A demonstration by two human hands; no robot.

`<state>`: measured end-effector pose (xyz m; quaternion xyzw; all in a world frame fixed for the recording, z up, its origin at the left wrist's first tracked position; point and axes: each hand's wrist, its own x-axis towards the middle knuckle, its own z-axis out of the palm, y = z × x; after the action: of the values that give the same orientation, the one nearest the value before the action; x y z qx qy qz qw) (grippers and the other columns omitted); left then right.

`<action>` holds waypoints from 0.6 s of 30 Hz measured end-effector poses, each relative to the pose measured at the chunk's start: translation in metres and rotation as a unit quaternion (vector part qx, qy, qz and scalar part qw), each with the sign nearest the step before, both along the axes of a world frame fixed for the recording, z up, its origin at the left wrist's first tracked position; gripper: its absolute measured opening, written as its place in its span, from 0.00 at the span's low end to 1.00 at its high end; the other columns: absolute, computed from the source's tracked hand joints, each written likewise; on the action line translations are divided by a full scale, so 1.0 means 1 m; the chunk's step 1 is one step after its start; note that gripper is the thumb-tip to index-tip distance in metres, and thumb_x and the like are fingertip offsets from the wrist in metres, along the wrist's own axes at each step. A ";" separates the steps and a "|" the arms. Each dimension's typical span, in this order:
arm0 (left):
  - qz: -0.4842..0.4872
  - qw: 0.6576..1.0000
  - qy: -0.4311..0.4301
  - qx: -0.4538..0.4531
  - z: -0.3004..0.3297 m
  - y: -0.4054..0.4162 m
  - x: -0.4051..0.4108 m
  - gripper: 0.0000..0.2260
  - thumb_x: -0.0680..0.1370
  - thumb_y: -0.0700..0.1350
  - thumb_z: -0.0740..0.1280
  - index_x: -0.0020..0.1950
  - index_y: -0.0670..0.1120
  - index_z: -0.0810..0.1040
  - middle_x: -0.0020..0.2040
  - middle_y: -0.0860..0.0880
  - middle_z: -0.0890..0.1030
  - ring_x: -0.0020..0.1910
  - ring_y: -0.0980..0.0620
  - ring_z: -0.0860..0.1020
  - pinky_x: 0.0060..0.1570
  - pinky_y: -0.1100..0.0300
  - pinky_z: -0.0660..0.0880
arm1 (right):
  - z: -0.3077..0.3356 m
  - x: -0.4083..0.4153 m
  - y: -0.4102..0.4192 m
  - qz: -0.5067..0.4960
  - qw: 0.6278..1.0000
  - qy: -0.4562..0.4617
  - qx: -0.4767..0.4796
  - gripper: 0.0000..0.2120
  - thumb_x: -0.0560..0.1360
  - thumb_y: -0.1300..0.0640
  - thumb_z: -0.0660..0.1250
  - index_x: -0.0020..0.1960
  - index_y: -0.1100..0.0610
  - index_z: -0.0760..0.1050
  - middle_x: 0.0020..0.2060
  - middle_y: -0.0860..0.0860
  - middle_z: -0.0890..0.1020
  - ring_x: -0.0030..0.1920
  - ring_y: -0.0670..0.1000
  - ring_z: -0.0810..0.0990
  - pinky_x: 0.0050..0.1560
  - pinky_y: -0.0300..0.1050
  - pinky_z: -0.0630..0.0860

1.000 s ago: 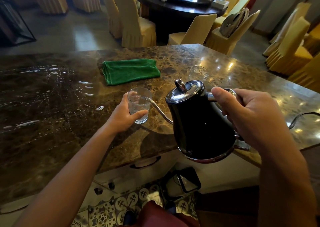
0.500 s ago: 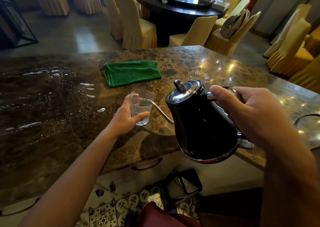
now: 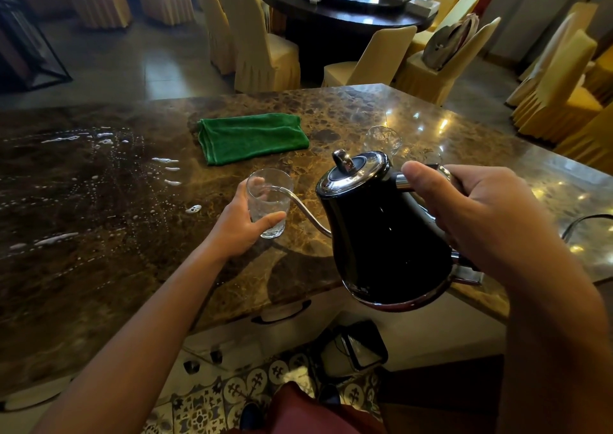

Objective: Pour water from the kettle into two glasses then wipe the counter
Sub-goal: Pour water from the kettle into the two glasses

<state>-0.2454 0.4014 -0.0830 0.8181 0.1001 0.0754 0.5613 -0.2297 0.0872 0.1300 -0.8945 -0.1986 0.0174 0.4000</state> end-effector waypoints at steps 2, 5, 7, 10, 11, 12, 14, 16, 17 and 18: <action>0.000 1.000 0.001 0.001 0.001 0.000 0.000 0.40 0.71 0.58 0.76 0.77 0.50 0.62 0.71 0.50 0.74 0.73 0.51 0.73 0.71 0.43 0.74 | 0.000 0.000 -0.001 0.002 1.000 0.002 0.005 0.31 0.74 0.32 0.66 0.33 0.60 0.70 0.21 0.46 0.70 0.21 0.43 0.68 0.23 0.36 0.64; 0.002 1.000 0.004 -0.001 0.001 -0.001 -0.001 0.40 0.71 0.58 0.76 0.77 0.50 0.62 0.72 0.49 0.74 0.73 0.51 0.73 0.71 0.43 0.74 | -0.003 0.000 -0.002 0.005 1.000 0.006 0.010 0.31 0.74 0.31 0.65 0.33 0.58 0.69 0.22 0.47 0.69 0.22 0.44 0.67 0.24 0.40 0.65; 0.003 1.000 0.006 -0.002 0.002 -0.001 -0.001 0.40 0.71 0.57 0.76 0.77 0.50 0.62 0.72 0.50 0.74 0.73 0.51 0.73 0.71 0.44 0.74 | -0.006 0.001 -0.004 0.004 1.000 0.009 0.011 0.33 0.75 0.29 0.66 0.33 0.60 0.69 0.23 0.49 0.69 0.24 0.46 0.67 0.27 0.44 0.65; 0.007 1.000 0.006 -0.006 0.002 -0.002 -0.001 0.40 0.71 0.56 0.76 0.78 0.50 0.62 0.68 0.54 0.74 0.74 0.52 0.73 0.71 0.44 0.74 | -0.010 0.003 -0.006 0.002 1.000 0.009 0.014 0.39 0.73 0.25 0.65 0.34 0.63 0.68 0.24 0.52 0.68 0.26 0.50 0.66 0.30 0.47 0.65; 0.007 1.000 0.007 -0.006 0.002 -0.002 -0.002 0.40 0.71 0.56 0.76 0.78 0.50 0.62 0.67 0.56 0.74 0.73 0.52 0.73 0.71 0.44 0.74 | -0.012 0.003 -0.007 0.002 1.000 0.011 0.018 0.39 0.72 0.25 0.64 0.34 0.63 0.67 0.25 0.52 0.68 0.26 0.51 0.66 0.31 0.48 0.65; 0.006 1.000 0.007 -0.006 0.002 -0.002 -0.002 0.40 0.71 0.56 0.77 0.78 0.50 0.62 0.67 0.57 0.74 0.73 0.52 0.73 0.71 0.44 0.74 | -0.014 0.003 -0.008 0.002 1.000 0.014 0.023 0.38 0.72 0.25 0.64 0.34 0.63 0.67 0.24 0.51 0.68 0.26 0.51 0.66 0.31 0.48 0.65; 0.004 1.000 0.009 -0.004 0.003 -0.002 -0.002 0.40 0.71 0.56 0.76 0.78 0.50 0.61 0.68 0.56 0.74 0.74 0.51 0.73 0.71 0.44 0.74 | -0.016 0.002 -0.009 0.002 0.999 0.017 0.031 0.38 0.73 0.26 0.64 0.34 0.63 0.67 0.24 0.51 0.68 0.25 0.50 0.65 0.30 0.46 0.64; 0.001 1.000 0.010 -0.003 0.004 -0.001 -0.002 0.40 0.71 0.56 0.76 0.78 0.50 0.61 0.69 0.54 0.73 0.74 0.51 0.73 0.71 0.43 0.74 | -0.019 0.000 -0.010 0.002 0.999 0.025 0.048 0.37 0.74 0.27 0.65 0.33 0.61 0.68 0.24 0.49 0.67 0.25 0.49 0.65 0.29 0.45 0.64; 0.000 1.000 0.011 -0.003 0.004 -0.001 -0.002 0.40 0.71 0.56 0.76 0.77 0.50 0.61 0.69 0.54 0.73 0.74 0.51 0.73 0.71 0.43 0.74 | -0.021 -0.001 -0.011 0.001 0.998 0.032 0.063 0.35 0.76 0.28 0.66 0.32 0.59 0.68 0.23 0.47 0.67 0.24 0.48 0.65 0.29 0.43 0.63; 0.000 1.000 0.012 -0.002 0.005 -0.001 -0.003 0.40 0.72 0.56 0.76 0.77 0.50 0.61 0.69 0.54 0.73 0.74 0.51 0.73 0.71 0.43 0.74 | -0.025 -0.003 -0.012 -0.002 0.996 0.039 0.081 0.32 0.77 0.29 0.66 0.31 0.57 0.68 0.22 0.47 0.67 0.23 0.48 0.65 0.29 0.42 0.63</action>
<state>-0.2480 0.4007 -0.0782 0.8176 0.1070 0.0653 0.5619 -0.2325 0.0753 0.1054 -0.8583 -0.1823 0.0356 0.4783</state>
